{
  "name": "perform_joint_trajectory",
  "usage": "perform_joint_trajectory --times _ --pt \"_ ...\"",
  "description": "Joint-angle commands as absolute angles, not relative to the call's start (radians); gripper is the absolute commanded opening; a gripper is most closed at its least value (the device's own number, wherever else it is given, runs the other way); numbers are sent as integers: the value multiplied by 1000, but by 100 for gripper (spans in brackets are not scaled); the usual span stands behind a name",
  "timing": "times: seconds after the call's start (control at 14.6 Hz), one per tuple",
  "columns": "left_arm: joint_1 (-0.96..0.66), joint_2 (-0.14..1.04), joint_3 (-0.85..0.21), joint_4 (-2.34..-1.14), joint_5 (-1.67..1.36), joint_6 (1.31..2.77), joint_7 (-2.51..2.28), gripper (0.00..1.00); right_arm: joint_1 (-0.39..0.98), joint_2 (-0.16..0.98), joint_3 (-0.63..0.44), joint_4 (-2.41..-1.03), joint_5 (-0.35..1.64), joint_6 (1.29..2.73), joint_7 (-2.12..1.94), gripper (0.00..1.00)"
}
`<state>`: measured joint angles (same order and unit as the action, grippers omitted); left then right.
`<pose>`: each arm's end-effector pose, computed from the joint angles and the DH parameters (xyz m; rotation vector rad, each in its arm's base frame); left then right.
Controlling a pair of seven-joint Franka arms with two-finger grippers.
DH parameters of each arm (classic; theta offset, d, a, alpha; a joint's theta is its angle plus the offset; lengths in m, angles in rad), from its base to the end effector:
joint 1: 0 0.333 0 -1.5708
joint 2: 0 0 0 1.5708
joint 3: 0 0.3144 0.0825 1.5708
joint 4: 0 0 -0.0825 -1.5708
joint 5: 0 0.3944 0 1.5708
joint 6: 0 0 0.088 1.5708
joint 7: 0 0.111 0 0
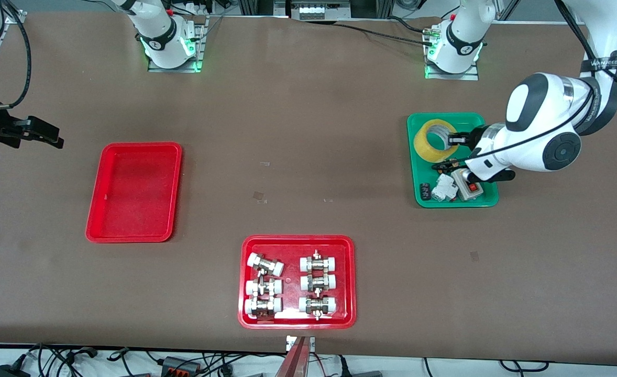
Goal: Left arm passes tape to right arm into tray
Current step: 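Lift the tape with the left gripper while the right gripper reaches toward it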
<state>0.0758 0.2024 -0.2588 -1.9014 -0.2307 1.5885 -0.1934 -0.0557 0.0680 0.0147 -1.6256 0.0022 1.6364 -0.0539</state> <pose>0.5360 -0.1203 0.3624 2.8537 0.0950 -0.8084 0.5862 -0.0241 0.5588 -3.1344 -0.0199 0.0893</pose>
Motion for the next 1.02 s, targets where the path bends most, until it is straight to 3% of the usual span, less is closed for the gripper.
perform_joint_trajectory --times 0.0,0.2,0.48,0.68,0.96 --pt "77 202 -349 -1798 -322 1520 -264 3 -2 84 17 -1614 9 1597 -66 100" --pt "74 206 -420 -1740 -467 1519 -310 2 96 107 17 -1612 -6 1497 -58 100" --pt "-64 242 -443 -1588 -609 1545 -478 1 144 138 17 -1612 58 1497 -71 100" --pt "-142 316 -443 -1479 -701 1626 -621 1 146 135 15 -1609 346 1496 -55 100" --pt "-161 333 -443 -1473 -776 1761 -618 1 201 149 17 -1533 624 1555 -13 100"
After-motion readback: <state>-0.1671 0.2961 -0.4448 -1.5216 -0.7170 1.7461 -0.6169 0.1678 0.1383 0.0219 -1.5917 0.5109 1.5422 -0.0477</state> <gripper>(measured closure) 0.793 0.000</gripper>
